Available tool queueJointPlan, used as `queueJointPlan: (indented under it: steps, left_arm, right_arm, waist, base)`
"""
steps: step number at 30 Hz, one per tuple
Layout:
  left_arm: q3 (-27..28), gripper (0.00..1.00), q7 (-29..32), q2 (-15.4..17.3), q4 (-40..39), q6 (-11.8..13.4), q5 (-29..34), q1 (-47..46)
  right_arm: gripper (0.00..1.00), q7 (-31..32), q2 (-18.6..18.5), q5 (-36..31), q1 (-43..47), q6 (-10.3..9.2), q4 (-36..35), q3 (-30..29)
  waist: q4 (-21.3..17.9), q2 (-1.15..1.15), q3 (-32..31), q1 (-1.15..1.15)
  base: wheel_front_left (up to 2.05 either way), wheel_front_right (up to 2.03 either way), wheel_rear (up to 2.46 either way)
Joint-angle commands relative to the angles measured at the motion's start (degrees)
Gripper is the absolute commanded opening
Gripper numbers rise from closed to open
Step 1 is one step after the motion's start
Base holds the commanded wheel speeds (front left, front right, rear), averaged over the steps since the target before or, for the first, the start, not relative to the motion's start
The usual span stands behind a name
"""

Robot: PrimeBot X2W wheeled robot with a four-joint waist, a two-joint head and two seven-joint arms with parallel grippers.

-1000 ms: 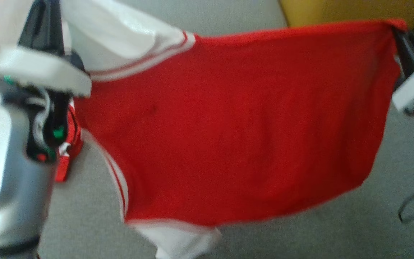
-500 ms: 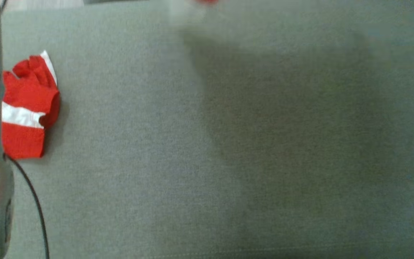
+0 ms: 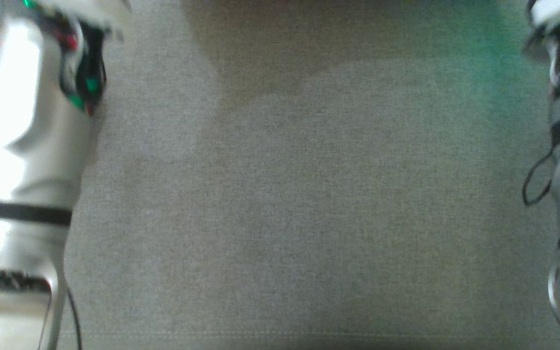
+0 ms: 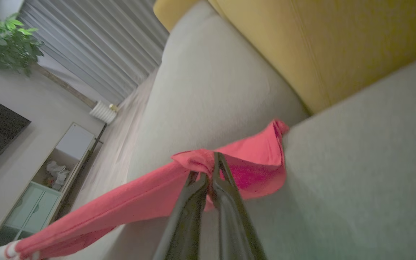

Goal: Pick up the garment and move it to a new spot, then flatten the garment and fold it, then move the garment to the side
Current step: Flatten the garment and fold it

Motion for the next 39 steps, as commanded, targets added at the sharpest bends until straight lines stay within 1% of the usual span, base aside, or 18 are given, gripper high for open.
queueJointPlan:
  steps: [1, 3, 4, 7, 9, 13, 18, 24, 31, 33, 36, 39]
  left_arm:
    - [1.2, 0.0, -0.6, 3.4, -1.4, -0.5, 0.6, -0.2]
    - [0.4, 0.0, -0.7, 4.0, -0.4, -1.4, 1.1, 3.9]
    - [0.4, 0.0, -0.7, 4.0, -0.4, -1.4, 1.1, 3.9]
    - [-0.7, 0.0, -0.7, 5.2, 0.5, -2.4, 1.5, 10.0]
    - [-1.4, 0.0, -0.7, 6.3, 0.6, -2.8, 1.8, 13.6]
    - [-2.8, 0.0, -0.1, 7.6, 0.2, -3.4, 1.7, 19.6]
    - [-4.5, 0.0, 2.4, 8.8, -2.1, -4.5, 0.5, 25.7]
    - [-6.7, 0.0, 6.2, 10.8, -7.7, -5.3, -1.4, 32.0]
    - [-8.5, 0.0, 12.6, 13.3, -14.9, -5.9, -7.5, 39.1]
    - [-10.2, 0.0, 14.8, 14.6, -17.6, -5.9, -9.0, 40.7]
    - [-14.7, 0.0, 18.2, 17.6, -22.7, -6.0, -11.5, 42.8]
    - [-17.5, 0.0, 21.0, 20.8, -26.8, -6.0, -15.2, 44.3]
  right_arm:
    - [0.0, 1.9, -0.6, 2.3, -0.2, -0.05, -1.6, 0.8]
    - [0.0, 4.7, -0.9, 4.3, 3.1, -0.05, -0.3, 1.7]
    - [0.0, 4.7, -0.9, 4.3, 3.1, -0.05, -0.3, 1.7]
    - [0.0, 9.9, -1.3, 7.5, 7.9, -0.05, 1.4, 2.3]
    - [0.0, 13.9, -0.6, 11.5, 9.8, -0.05, 3.3, 0.1]
    - [0.0, 19.4, -0.7, 15.9, 12.8, -0.05, 5.5, -3.0]
    - [0.0, 20.1, -2.4, 13.5, 18.0, -0.05, 4.1, -0.7]
    - [0.0, 19.7, -4.6, 10.9, 24.4, -0.05, -0.9, 3.4]
    - [0.0, 21.7, -7.9, 9.9, 30.4, -0.05, -5.4, 6.9]
    - [0.0, 22.7, -9.2, 9.7, 31.9, -0.05, -6.5, 7.8]
    - [0.0, 25.3, -10.8, 10.2, 34.4, -0.05, -8.2, 9.5]
    - [0.0, 27.5, -12.9, 10.2, 36.8, -0.05, -10.1, 11.0]
  waist:
    - [-0.1, 0.0, -1.0, 0.0]
    - [-0.2, 0.0, -3.3, 0.0]
    - [-0.2, 0.0, -3.3, 0.0]
    - [-0.7, 0.0, -6.1, 0.0]
    - [-0.9, 0.0, -7.4, 0.0]
    - [-0.5, 0.0, -10.7, 0.0]
    - [-0.1, 0.0, -14.2, 0.0]
    - [0.1, 0.0, -17.2, 0.0]
    - [0.0, 0.0, -20.1, 0.0]
    - [0.0, 0.0, -20.9, 0.0]
    - [0.3, 0.0, -22.2, 0.0]
    - [0.6, 0.0, -23.3, 0.0]
  base:
    - [0.0, 0.0, 0.0]
    - [0.0, 0.0, 0.0]
    - [0.0, 0.0, 0.0]
    - [0.0, 0.0, 0.0]
    - [0.0, 0.0, 0.0]
    - [0.0, 0.0, 0.0]
    - [0.0, 0.0, 0.0]
    - [0.0, 0.0, 0.0]
    - [0.0, 0.0, 0.0]
    - [0.0, 0.0, 0.0]
    - [0.0, 0.0, 0.0]
    - [0.0, 0.0, 0.0]
